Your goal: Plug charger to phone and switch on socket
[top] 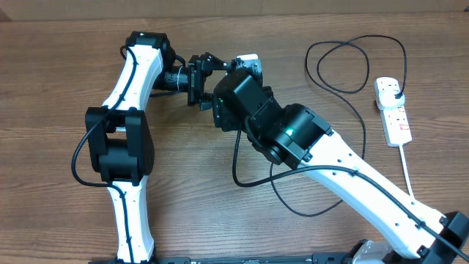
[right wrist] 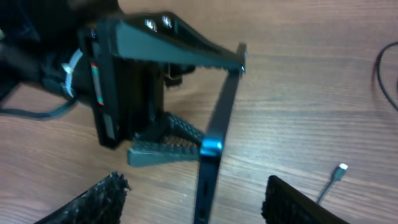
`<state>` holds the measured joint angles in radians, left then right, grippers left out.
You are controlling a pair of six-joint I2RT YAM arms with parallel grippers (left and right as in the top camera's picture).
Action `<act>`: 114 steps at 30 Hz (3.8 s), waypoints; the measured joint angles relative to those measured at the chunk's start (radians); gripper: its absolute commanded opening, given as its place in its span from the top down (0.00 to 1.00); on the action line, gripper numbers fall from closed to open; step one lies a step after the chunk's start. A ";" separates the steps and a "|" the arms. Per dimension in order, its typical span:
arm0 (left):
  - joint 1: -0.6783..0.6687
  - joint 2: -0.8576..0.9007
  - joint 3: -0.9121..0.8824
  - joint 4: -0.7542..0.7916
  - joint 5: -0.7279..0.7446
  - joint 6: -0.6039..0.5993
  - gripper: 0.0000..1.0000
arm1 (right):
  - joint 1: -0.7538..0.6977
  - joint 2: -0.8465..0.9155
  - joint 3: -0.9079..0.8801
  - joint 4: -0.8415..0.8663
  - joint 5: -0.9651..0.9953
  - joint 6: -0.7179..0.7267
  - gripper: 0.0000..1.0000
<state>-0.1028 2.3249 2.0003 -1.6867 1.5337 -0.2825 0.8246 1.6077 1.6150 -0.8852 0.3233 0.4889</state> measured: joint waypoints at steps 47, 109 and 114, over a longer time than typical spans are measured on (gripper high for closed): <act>0.000 0.000 0.000 0.038 -0.008 0.027 0.40 | 0.001 0.108 0.000 0.035 0.088 -0.002 0.65; 0.005 0.000 0.004 0.044 0.016 0.024 0.08 | -0.032 0.110 0.059 -0.022 0.111 0.911 0.96; 0.005 0.000 0.004 0.045 0.016 0.002 0.27 | -0.039 0.110 0.059 -0.034 0.109 1.252 0.96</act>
<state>-0.0982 2.3249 2.0041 -1.6421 1.5494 -0.2806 0.7860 1.7180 1.6737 -0.9195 0.4328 1.7409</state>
